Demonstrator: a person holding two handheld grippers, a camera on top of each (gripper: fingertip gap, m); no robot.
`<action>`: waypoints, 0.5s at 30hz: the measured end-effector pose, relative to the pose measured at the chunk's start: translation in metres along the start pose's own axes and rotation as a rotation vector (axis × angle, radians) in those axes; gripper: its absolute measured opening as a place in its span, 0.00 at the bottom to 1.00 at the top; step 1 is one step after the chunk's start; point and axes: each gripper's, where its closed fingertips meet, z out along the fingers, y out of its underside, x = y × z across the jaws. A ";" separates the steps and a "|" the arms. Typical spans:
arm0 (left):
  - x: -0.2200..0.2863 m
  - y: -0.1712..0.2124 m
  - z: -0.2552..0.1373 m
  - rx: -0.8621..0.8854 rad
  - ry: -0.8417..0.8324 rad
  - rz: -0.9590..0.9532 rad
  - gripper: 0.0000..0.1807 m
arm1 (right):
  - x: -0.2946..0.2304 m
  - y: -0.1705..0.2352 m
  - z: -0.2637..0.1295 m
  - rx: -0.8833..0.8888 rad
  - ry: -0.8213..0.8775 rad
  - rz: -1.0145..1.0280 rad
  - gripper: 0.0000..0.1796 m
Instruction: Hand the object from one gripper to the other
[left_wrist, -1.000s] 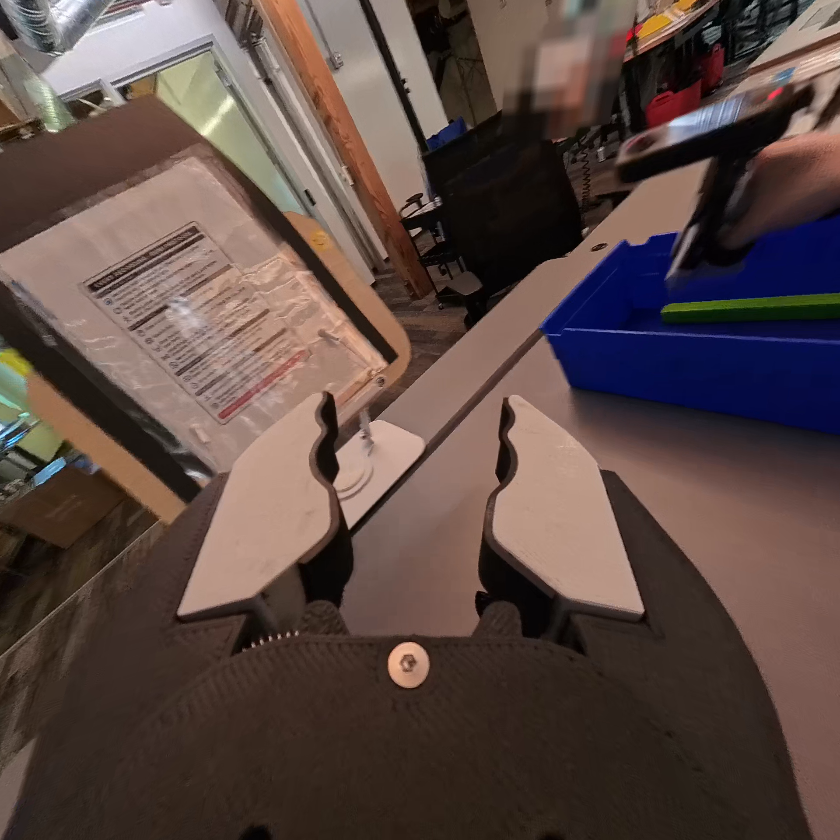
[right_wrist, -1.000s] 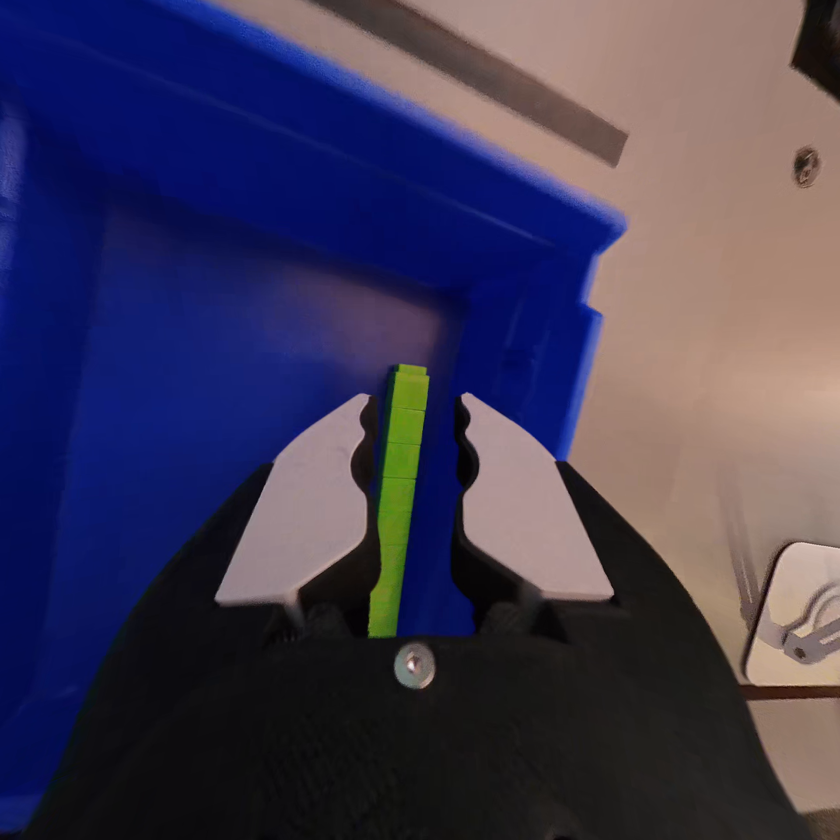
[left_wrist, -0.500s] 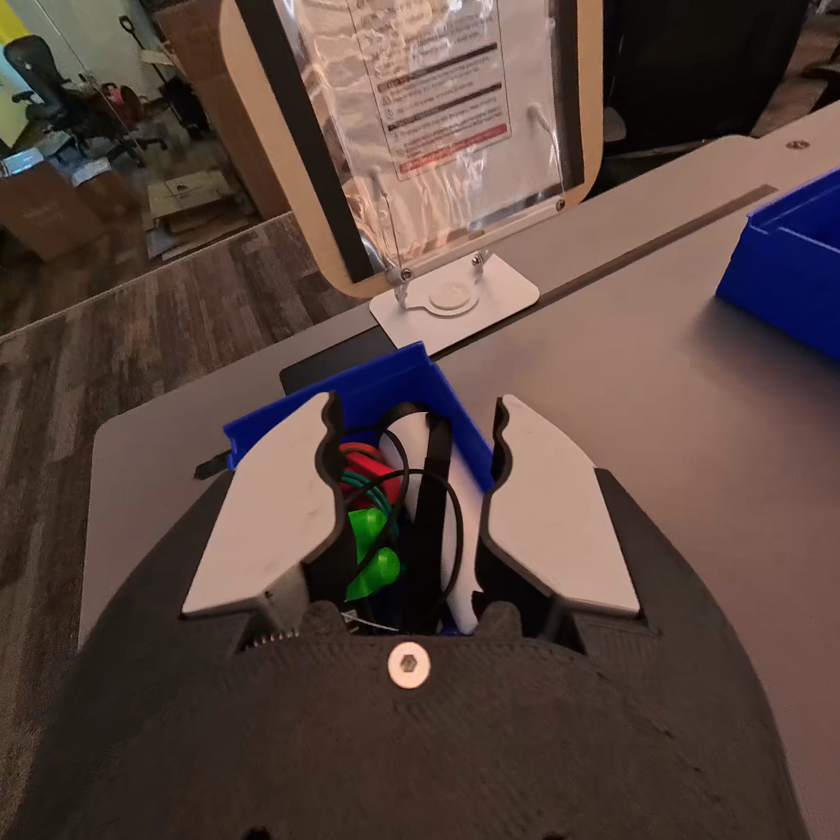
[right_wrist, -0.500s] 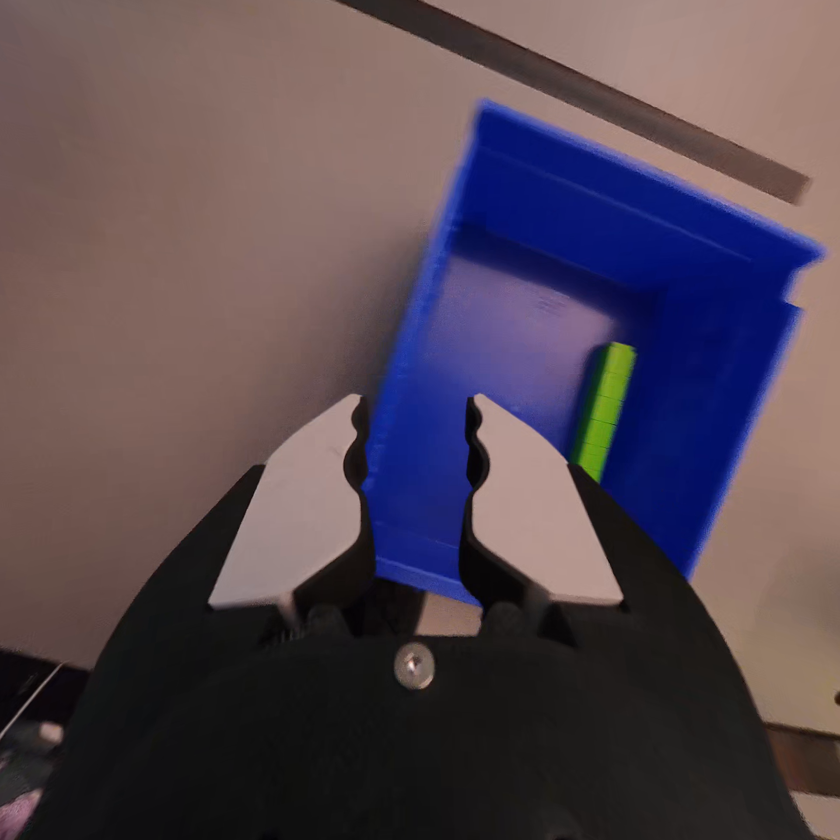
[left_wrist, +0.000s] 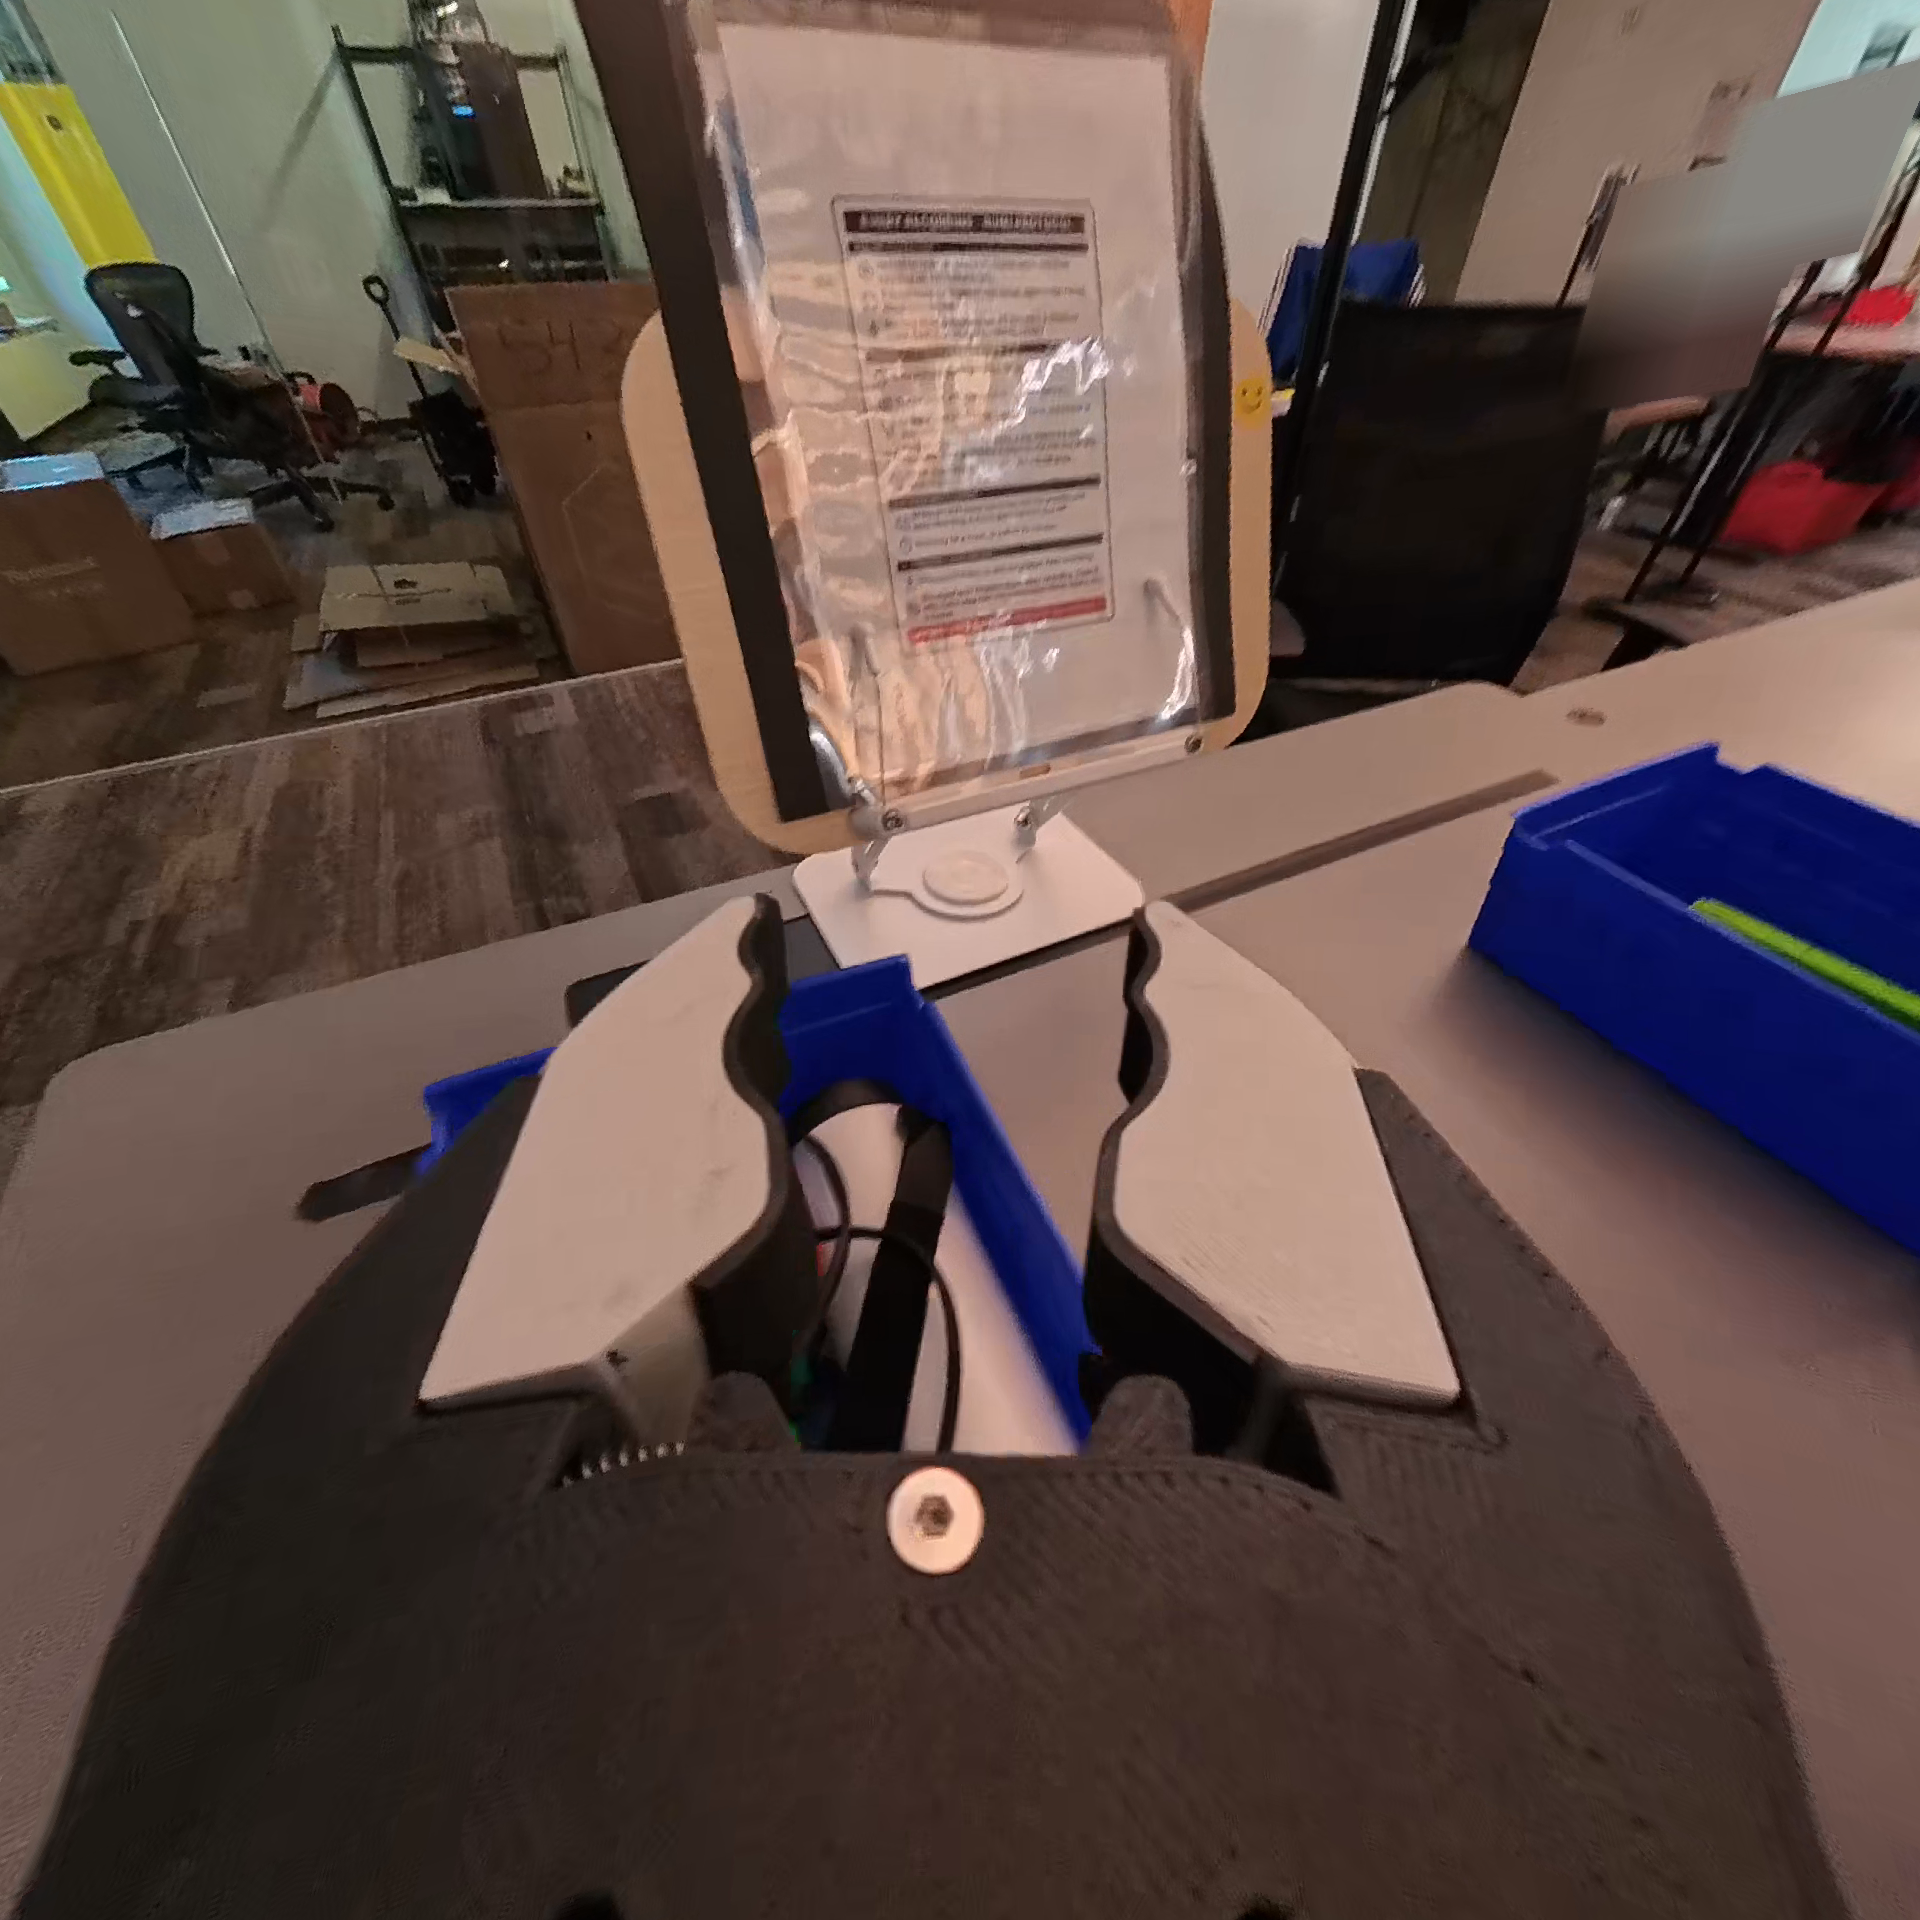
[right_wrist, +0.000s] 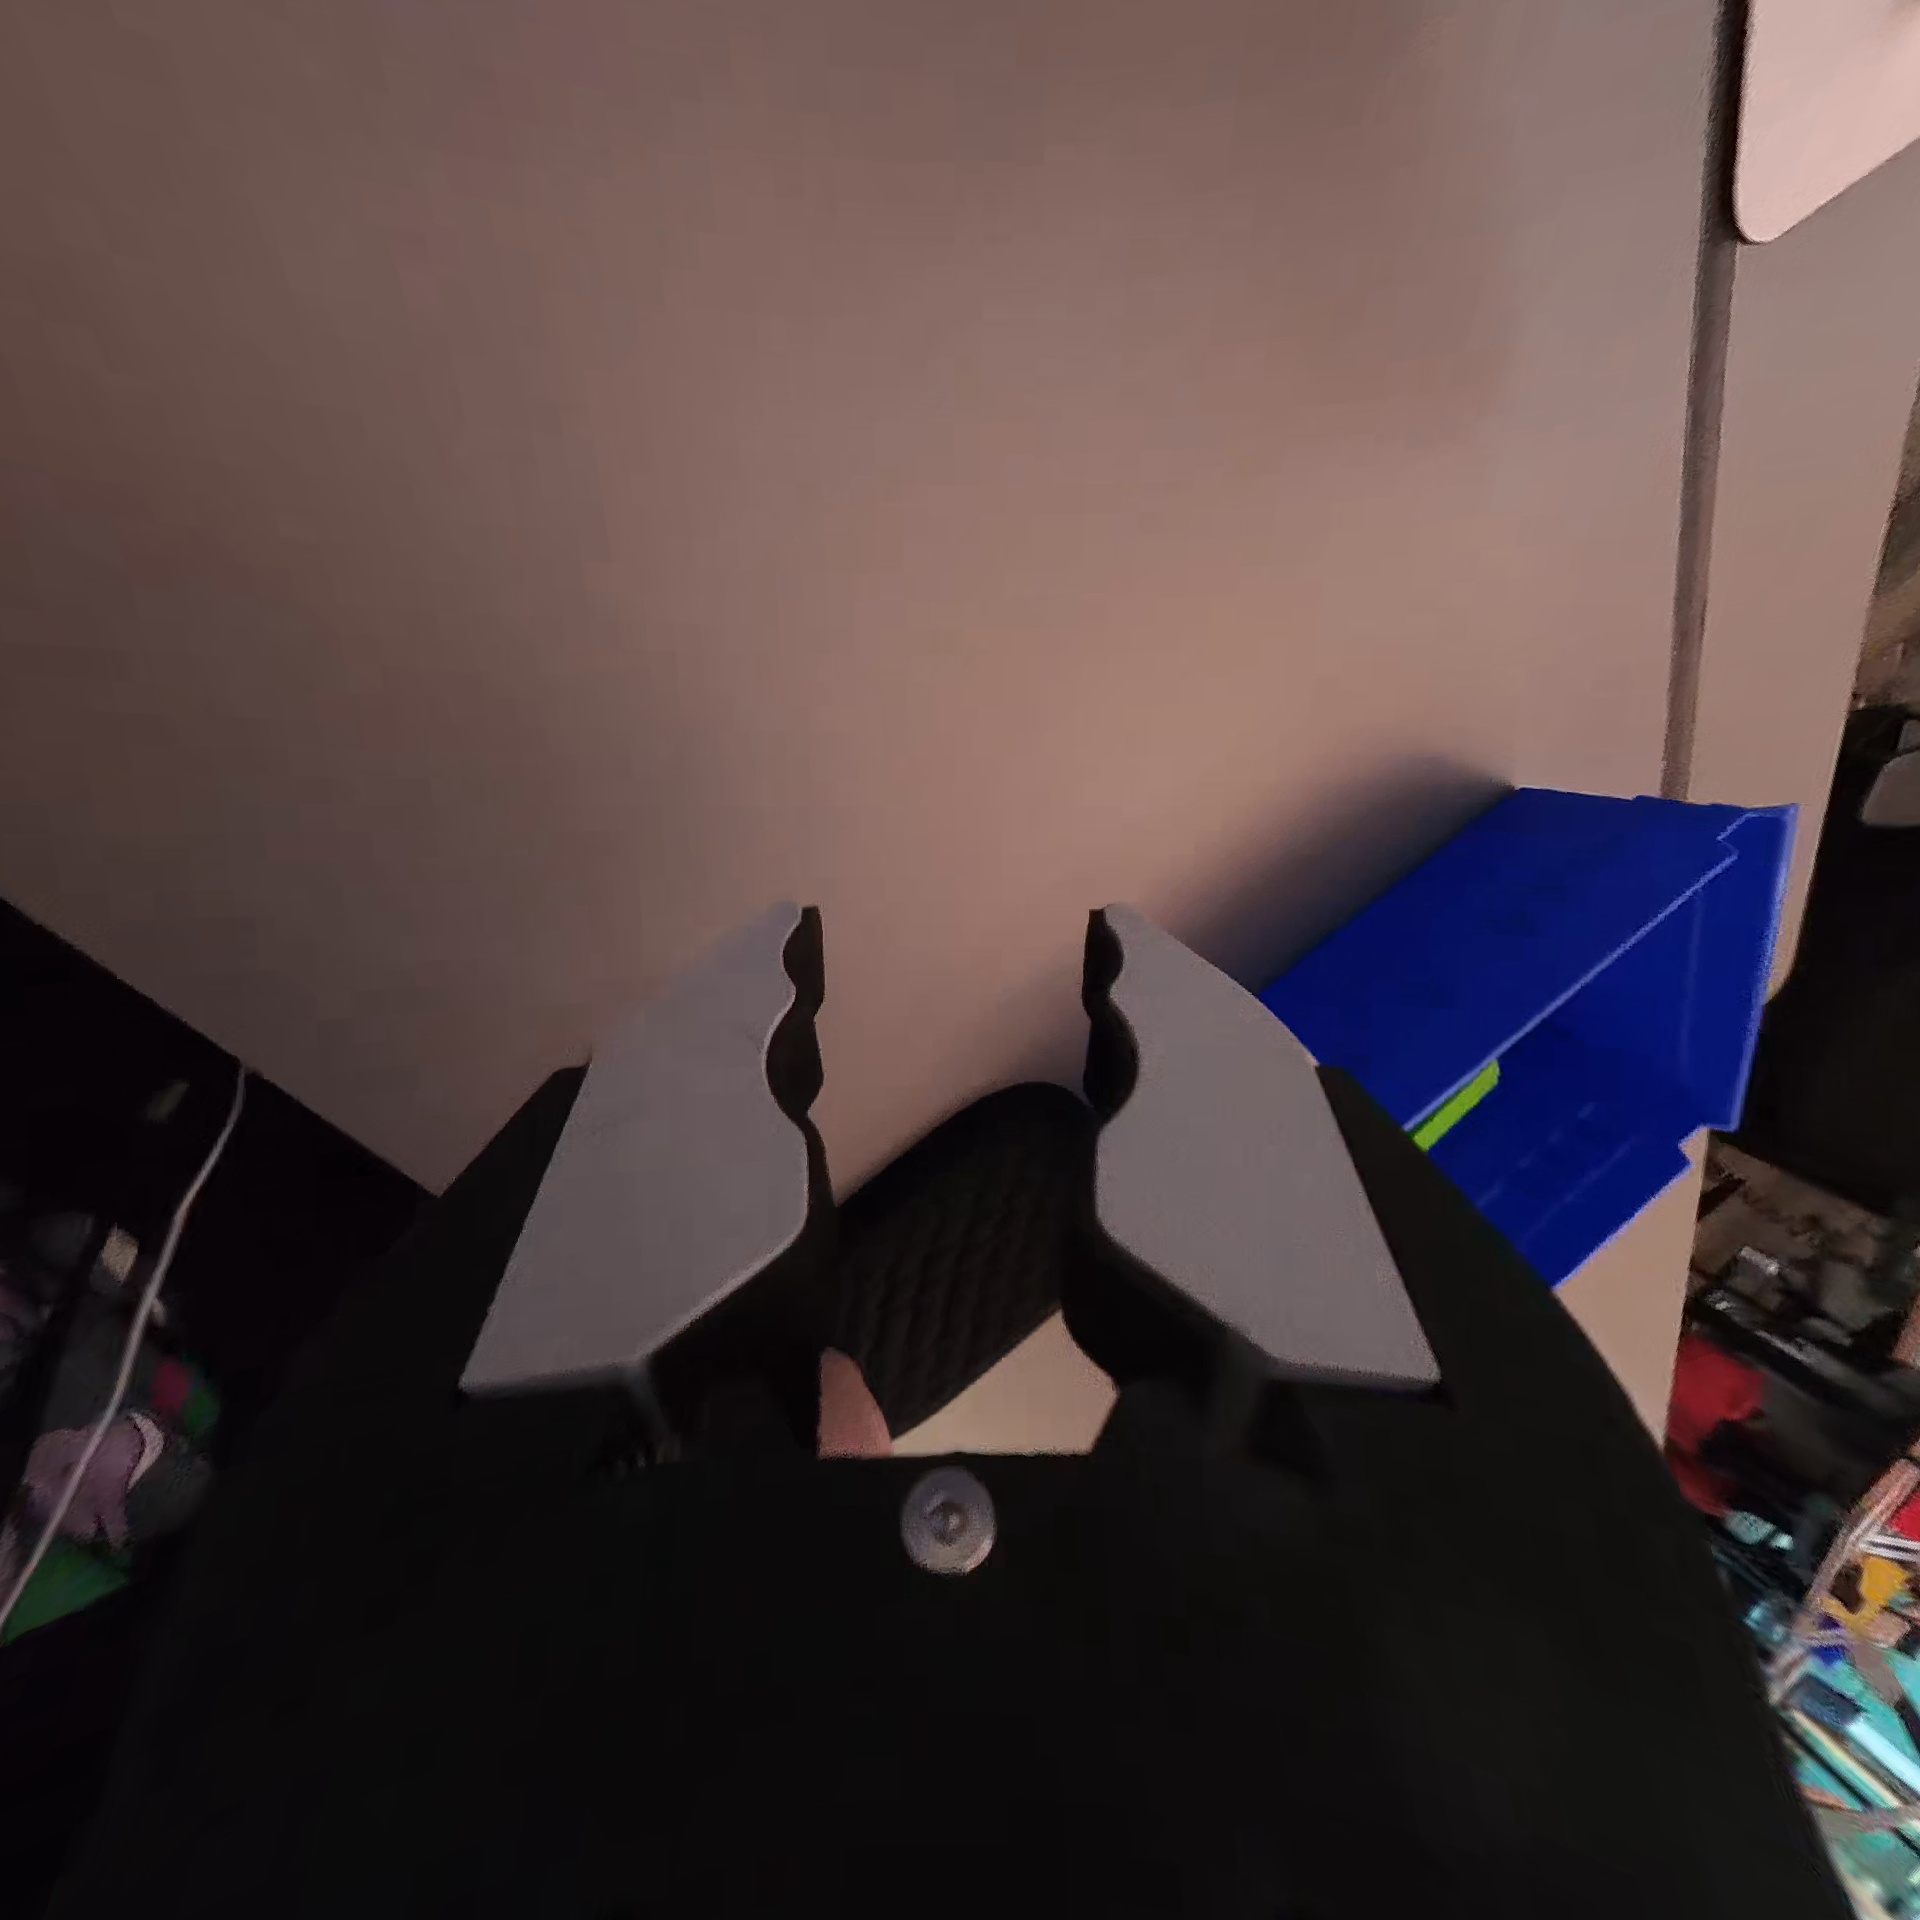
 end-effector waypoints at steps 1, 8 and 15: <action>0.005 -0.003 0.003 0.020 0.014 -0.011 0.34 | -0.005 0.004 0.000 -0.007 -0.010 -0.020 0.28; 0.016 -0.005 0.017 0.061 0.018 -0.023 0.33 | -0.014 0.032 0.010 -0.065 -0.132 -0.132 0.28; 0.014 -0.010 0.011 0.073 0.013 -0.013 0.33 | -0.028 0.023 0.001 -0.004 -0.172 -0.224 0.27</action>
